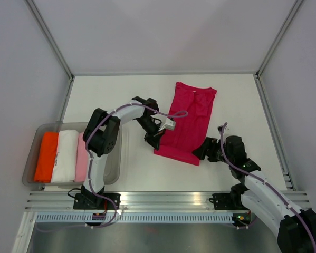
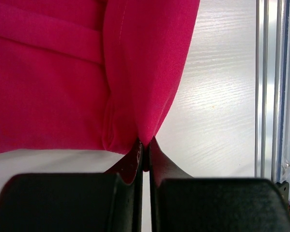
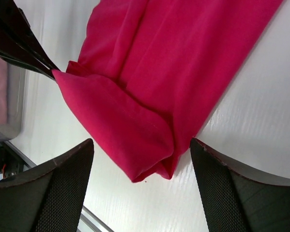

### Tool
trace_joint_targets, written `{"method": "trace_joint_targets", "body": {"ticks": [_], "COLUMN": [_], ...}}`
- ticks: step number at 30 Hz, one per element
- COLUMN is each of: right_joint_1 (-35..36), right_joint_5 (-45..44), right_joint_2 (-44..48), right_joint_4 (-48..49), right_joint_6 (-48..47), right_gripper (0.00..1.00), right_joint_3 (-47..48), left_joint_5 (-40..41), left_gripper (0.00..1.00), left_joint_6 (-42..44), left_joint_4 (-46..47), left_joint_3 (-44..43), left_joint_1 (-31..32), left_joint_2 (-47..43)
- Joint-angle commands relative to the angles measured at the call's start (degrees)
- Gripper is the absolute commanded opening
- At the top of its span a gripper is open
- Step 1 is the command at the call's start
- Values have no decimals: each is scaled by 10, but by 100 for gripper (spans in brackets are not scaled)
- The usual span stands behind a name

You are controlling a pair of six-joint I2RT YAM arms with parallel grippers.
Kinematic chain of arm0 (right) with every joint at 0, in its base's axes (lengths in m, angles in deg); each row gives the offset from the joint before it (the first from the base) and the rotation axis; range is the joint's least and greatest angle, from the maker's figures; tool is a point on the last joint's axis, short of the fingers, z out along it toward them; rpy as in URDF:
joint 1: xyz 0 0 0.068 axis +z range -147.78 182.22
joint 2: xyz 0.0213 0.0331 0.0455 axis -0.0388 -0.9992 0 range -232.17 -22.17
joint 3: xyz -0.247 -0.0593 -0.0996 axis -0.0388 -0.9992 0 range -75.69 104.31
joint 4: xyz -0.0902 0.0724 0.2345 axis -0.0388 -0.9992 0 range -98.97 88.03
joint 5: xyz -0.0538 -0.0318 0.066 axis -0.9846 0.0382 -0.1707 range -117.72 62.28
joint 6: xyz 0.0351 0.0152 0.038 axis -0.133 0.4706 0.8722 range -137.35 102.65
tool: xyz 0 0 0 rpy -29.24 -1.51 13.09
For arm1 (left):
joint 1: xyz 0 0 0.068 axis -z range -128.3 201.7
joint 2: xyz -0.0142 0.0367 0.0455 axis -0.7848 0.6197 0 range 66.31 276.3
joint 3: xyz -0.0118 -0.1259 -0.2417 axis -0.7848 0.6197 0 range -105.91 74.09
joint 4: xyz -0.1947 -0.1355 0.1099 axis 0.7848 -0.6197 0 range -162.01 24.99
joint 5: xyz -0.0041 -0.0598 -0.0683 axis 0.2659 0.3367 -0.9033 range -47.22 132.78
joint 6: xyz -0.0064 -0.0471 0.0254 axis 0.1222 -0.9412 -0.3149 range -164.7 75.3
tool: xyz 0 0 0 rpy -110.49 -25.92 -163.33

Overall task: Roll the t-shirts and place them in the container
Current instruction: Roll the tshirt

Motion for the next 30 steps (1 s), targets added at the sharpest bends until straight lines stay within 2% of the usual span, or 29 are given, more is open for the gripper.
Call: {"method": "trace_joint_targets", "body": {"ticks": [1, 4, 8, 11, 15, 16, 17, 20, 21, 23, 27, 30], "right_joint_1": [16, 48, 73, 83, 90, 90, 90, 90, 90, 90, 91, 91], "right_joint_5": [2, -3, -11, -18, -47, -52, -57, -49, -35, -27, 5, 64], "right_joint_2": [-28, -43, -10, -19, -27, -25, -25, -26, -24, -13, 15, -15], "right_joint_4": [93, 85, 104, 112, 102, 100, 101, 94, 84, 69, 28, 12], "right_joint_6": [55, 31, 31, 22, 5, 4, 5, 26, 35, 55, 69, 83], "right_gripper": [85, 84, 82, 77, 59, 52, 38, 17, 14, 2, 0, 0], "right_joint_3": [-25, -24, -48, -56, -48, -46, -46, -50, -50, -51, -58, -53], "left_joint_5": [-22, -26, -33, -32, -32, -30, -30, -30, -30, -30, -36, -41], "left_gripper": [5, 5, 5, 5, 6, 6, 6, 6, 6, 6, 6, 6], "left_joint_6": [33, 25, 26, 26, 26, 26, 26, 36, 41, 49, 60, 91], "left_joint_4": [-18, -21, -27, -27, -32, -34, -38, -54, -60, -75, -98, -126], "left_joint_3": [-22, -21, -20, -23, -36, -41, -44, -52, -53, -51, -50, -50], "left_joint_1": [-3, -3, -3, -3, -2, -3, -3, -3, -3, -3, -3, -3], "left_joint_2": [7, 7, 11, 11, 17, 21, 23, 25, 25, 25, 25, 28]}}
